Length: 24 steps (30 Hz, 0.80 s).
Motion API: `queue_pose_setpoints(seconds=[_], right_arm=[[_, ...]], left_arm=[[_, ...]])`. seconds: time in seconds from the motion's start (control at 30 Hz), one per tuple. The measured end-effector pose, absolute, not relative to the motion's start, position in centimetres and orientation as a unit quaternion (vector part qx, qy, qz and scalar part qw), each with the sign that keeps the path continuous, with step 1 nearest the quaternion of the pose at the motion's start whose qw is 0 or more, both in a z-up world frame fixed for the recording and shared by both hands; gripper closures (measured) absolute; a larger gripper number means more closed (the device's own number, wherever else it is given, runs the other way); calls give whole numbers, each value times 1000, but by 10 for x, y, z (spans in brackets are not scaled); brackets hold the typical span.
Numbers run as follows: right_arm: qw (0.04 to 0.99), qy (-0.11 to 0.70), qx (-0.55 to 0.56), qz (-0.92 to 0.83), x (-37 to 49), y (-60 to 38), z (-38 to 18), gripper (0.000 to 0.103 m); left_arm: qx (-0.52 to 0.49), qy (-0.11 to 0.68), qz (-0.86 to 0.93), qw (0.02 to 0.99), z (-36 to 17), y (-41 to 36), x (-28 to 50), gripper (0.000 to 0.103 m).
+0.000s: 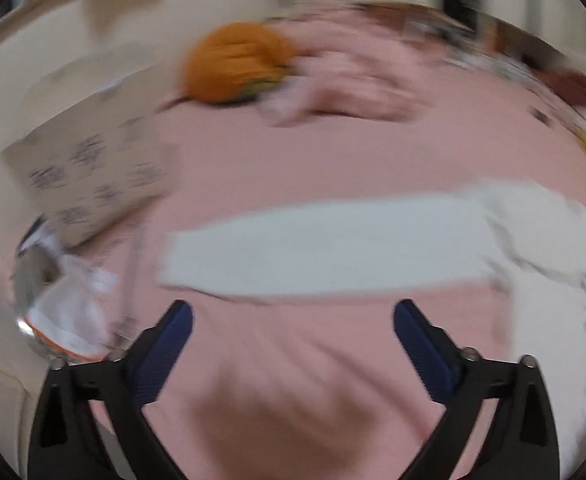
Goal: Fold clothes
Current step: 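Release the sleeve with the left gripper and lift both tools away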
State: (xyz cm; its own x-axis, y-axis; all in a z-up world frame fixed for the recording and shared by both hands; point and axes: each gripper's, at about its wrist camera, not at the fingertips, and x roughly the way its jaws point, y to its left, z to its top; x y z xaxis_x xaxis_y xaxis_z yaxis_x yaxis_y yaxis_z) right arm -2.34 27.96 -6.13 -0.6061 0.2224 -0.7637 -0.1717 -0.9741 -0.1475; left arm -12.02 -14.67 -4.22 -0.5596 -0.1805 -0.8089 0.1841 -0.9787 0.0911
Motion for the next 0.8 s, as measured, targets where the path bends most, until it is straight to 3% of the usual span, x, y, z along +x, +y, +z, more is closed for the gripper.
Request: queue_pose_setpoints(seconds=[0.13,0.3,0.5,0.8], right_arm=[[111,-26,-438,892,-15,274,-59,29],[102,-19,-462,881,-3,273,-69,29],[97,-11,-455,885,4,280,-67,29],[81,-13,-466,881,-4,280,-74,29]], left_arm=[[490,-5,-872,-1,-65,-41,-93,1],[565,25,-824,-45,-128,45,-68,1],[580,18,-812,-59,-142,79,-46,1],[588,21,-807,-51,-151,67,-54,1]])
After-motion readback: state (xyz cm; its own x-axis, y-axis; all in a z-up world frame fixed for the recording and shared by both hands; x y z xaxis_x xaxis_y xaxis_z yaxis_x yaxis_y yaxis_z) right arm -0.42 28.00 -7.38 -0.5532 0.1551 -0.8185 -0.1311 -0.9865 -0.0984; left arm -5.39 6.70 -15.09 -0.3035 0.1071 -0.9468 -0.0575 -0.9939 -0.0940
